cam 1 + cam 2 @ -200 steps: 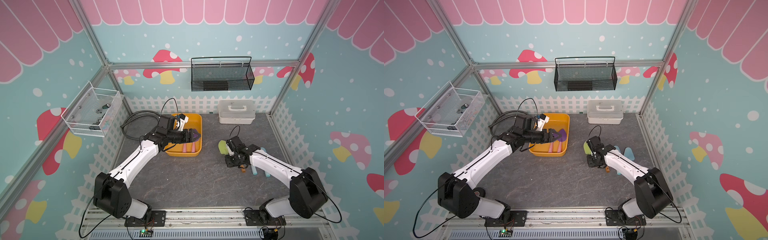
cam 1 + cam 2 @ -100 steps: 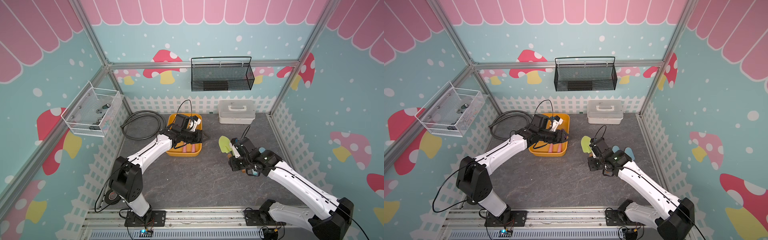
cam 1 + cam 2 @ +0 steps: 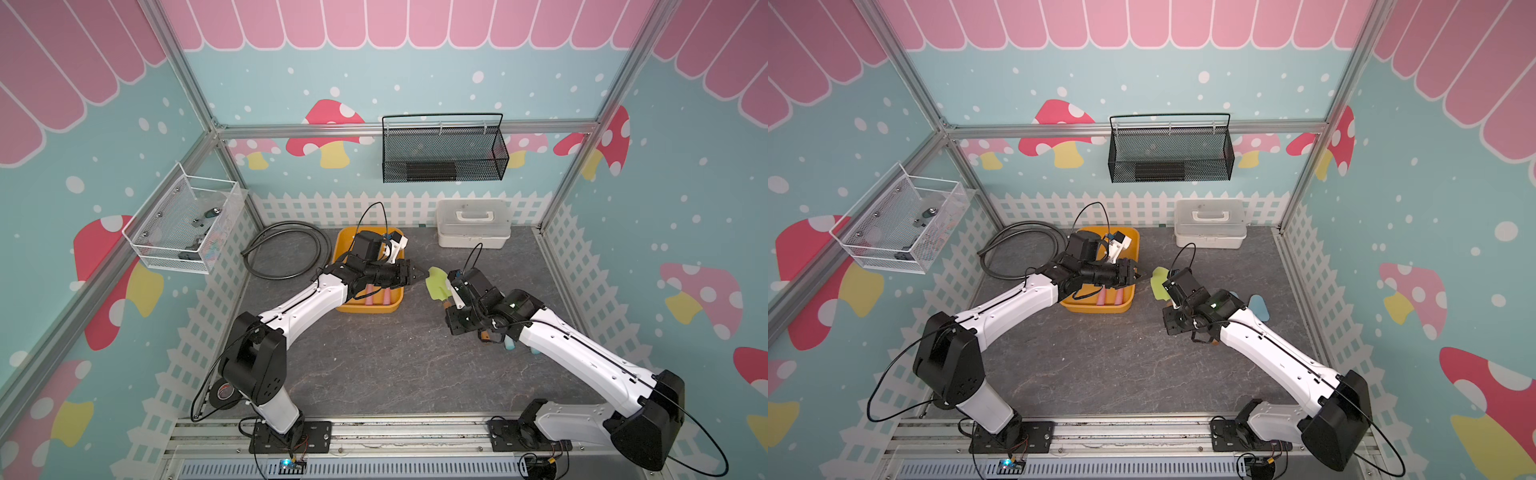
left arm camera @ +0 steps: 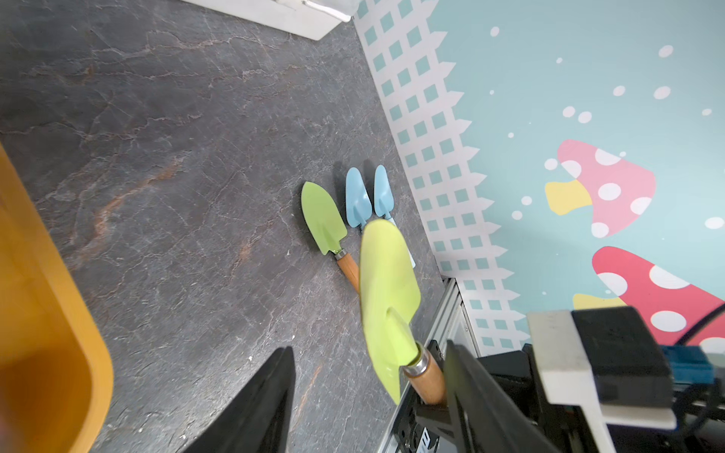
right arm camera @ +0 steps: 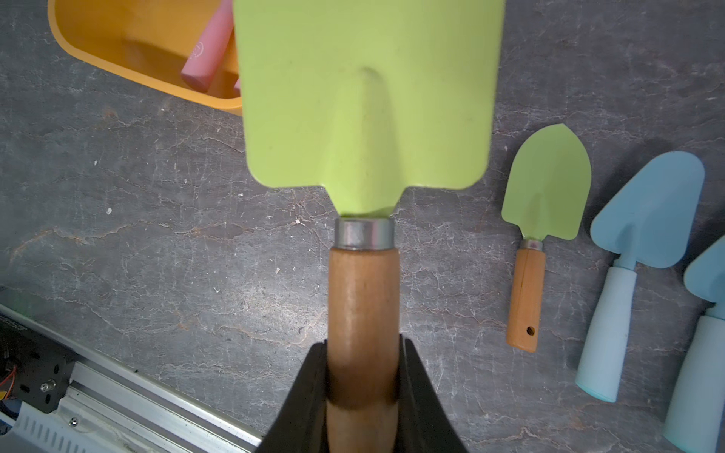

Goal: Put the shovel into the storage box
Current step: Pick up the shovel from the center of the board.

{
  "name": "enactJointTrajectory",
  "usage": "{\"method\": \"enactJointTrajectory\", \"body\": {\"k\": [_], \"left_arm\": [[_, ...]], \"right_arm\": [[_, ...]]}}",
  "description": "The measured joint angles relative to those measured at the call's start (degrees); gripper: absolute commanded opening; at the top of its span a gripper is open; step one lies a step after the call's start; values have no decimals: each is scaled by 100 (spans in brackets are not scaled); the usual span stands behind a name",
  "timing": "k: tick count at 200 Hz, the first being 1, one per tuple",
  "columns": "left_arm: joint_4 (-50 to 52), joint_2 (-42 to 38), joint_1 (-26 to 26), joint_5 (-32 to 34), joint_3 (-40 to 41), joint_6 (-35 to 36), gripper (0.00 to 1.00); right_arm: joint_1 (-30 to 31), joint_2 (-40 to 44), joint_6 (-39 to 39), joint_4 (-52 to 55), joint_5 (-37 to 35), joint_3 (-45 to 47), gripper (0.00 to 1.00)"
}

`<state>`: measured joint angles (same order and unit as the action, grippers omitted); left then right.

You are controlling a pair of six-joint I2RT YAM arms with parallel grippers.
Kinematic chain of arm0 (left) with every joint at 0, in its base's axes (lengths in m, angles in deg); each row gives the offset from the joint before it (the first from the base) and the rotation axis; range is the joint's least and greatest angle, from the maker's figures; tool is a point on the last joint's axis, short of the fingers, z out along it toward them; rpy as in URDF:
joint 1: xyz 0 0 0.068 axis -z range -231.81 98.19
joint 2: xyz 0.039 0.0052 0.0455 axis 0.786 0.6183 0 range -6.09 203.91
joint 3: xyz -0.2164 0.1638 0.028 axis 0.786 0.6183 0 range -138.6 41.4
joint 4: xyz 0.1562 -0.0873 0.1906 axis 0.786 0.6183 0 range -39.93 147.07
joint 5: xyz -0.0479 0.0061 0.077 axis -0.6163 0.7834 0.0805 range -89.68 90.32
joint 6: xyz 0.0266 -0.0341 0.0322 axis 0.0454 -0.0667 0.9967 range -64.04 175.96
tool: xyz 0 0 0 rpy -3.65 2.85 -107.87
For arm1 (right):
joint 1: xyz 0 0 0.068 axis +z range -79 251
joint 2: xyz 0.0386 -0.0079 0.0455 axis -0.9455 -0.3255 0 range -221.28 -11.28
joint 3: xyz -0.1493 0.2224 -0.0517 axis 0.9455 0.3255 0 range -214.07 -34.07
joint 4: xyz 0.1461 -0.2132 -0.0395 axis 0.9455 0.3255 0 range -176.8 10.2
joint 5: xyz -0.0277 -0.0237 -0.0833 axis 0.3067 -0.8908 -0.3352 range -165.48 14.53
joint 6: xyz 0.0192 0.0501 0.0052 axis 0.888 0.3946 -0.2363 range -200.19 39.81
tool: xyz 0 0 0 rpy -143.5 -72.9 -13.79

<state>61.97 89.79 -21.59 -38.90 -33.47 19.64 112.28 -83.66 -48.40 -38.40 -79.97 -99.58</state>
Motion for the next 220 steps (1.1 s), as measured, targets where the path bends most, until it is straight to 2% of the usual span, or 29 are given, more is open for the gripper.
{"method": "enactJointTrajectory", "body": {"k": [13,37,66,136,156,176,205,220], "left_arm": [[-111,17,37,-28,0,-66,56],[-271,83,72,-74,4,-177,37],[-577,127,79,-116,131,-339,34],[-1222,184,87,-269,389,-811,0],[-1327,184,92,-304,387,-960,0],[-1349,186,90,-304,389,-1001,0],[-1353,186,92,-299,389,-938,0],[-1268,186,94,-299,389,-833,0]], "right_arm": [[9,-59,-2,-11,0,-81,9],[15,-129,-2,-37,-4,-216,9],[26,-153,-2,-48,-22,-328,9],[81,-249,4,-96,-61,-400,9],[85,-278,20,-105,-94,-407,10],[85,-282,20,-107,-103,-413,18],[85,-302,37,-103,-92,-452,43],[103,-306,-20,-142,-103,-516,48]]}}
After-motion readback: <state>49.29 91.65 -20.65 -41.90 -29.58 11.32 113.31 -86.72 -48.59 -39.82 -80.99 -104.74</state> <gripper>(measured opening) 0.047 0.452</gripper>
